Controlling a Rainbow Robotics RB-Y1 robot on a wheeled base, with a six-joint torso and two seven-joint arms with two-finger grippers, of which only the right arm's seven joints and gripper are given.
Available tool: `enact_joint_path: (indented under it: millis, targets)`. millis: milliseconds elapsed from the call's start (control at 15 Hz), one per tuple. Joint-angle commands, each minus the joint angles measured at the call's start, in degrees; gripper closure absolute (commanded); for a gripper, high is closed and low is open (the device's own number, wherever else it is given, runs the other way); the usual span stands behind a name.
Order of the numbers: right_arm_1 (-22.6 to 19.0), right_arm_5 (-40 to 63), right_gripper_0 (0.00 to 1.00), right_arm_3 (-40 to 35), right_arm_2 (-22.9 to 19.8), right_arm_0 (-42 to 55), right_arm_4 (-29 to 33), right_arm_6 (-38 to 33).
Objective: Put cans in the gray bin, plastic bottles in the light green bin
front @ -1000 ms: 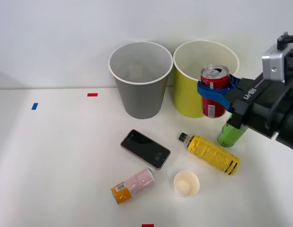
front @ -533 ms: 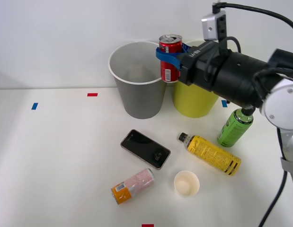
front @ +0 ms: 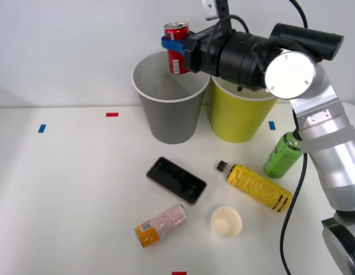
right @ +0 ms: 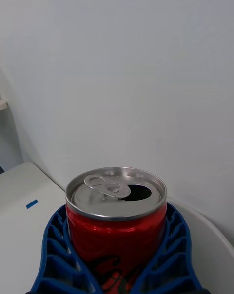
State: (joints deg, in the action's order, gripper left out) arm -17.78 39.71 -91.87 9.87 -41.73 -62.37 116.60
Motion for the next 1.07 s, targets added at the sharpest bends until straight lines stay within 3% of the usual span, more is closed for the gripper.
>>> enact_joint_path:
  millis: [67,467,533,600,867,1067]
  targets:
    - [1.0,-10.4,1.00,8.2,6.6,-3.5,-2.3,0.2]
    - [2.7,-11.3,0.98,12.7,6.9,-7.0,4.3,0.0]
    - [2.7,-11.2,0.58,12.6,6.9,-7.0,4.4,-0.1]
    - [2.7,-11.2,0.00,12.6,6.9,-7.0,4.4,-0.1]
    - [2.4,-11.3,0.00,12.6,7.0,-7.0,2.8,0.6]
    - [-0.4,-13.8,0.00,10.2,9.0,-5.2,-1.5,1.4]
